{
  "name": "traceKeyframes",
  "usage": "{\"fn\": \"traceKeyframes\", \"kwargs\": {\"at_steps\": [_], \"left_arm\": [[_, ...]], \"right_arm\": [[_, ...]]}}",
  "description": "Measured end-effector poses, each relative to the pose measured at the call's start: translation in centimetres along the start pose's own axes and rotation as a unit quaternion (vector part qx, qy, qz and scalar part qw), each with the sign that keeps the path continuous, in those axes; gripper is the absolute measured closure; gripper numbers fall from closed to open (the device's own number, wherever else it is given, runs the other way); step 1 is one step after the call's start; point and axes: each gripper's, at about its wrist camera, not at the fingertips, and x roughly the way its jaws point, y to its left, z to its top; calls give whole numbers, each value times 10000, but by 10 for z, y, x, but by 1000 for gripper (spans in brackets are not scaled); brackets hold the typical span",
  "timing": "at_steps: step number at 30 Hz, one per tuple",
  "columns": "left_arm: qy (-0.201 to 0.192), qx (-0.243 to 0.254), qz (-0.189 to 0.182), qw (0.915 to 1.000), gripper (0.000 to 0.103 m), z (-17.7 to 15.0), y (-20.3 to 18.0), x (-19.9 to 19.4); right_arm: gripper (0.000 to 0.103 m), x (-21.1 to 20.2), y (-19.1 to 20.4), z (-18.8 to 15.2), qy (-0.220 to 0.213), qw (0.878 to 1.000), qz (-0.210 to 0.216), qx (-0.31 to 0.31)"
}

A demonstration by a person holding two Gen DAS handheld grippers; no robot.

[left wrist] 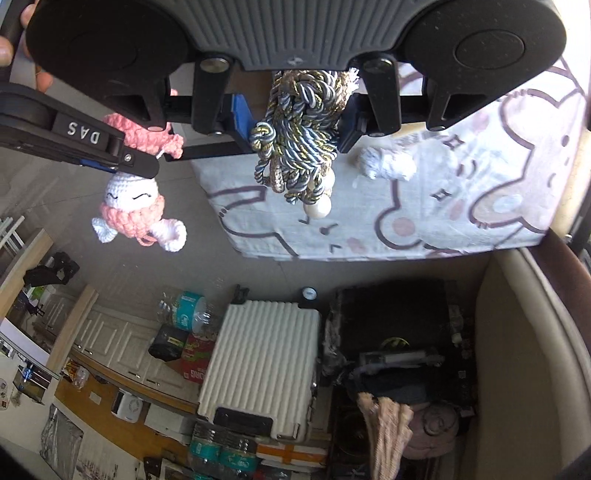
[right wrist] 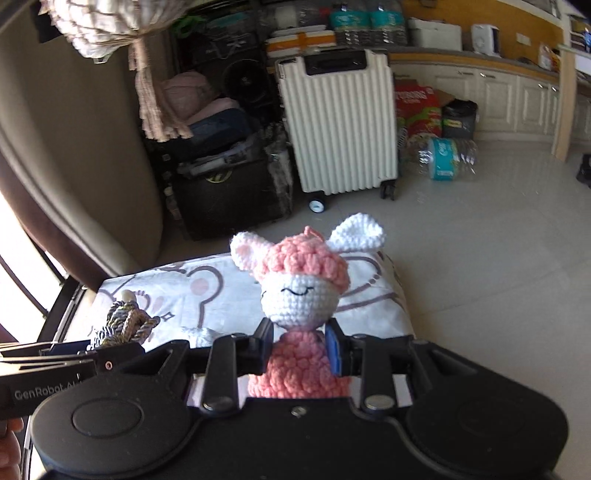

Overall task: Organize objects
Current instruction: 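Carry both toys over the black box and lower them inside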

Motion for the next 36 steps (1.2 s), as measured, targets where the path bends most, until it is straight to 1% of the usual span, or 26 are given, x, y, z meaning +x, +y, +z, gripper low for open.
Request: {"fn": "traceKeyframes", "kwargs": {"at_steps": [2,5,9,12,16,21,25,30,36], "left_arm": [[63,-57,-133,9999,54,-4,-5,12],[209,-116,-262,9994,54,-13,-11,30],[455,-349,-603,9965,54,-23,-15,49],[574,-340,-786,9947,54,-30,-22,62],[779,-399,-843,9926,54,-40,-25,78],[985,-766,-808,9889,54,-49,-21,93],[1000,-993,-785,9869,54,-52,-18,100],[940,-1100,-756,9866,54,-57,-19,108],[1042,-1233,-713,9843,53,-65,-17,113]], "right_arm": [[72,7,-10,-6,73,9999,-85,90],[72,19,-21,-16,209,9994,-253,59],[72,34,-33,-27,426,9976,-541,-106],[72,47,-39,-36,629,9952,-701,-264],[72,55,-45,-44,800,9943,-648,-281],[72,59,-52,-51,938,9940,-528,-185],[72,63,-51,-55,1071,9926,-509,-247],[72,69,-51,-62,1247,9904,-499,-324],[72,85,-49,-71,1480,9866,-525,-436]]}}
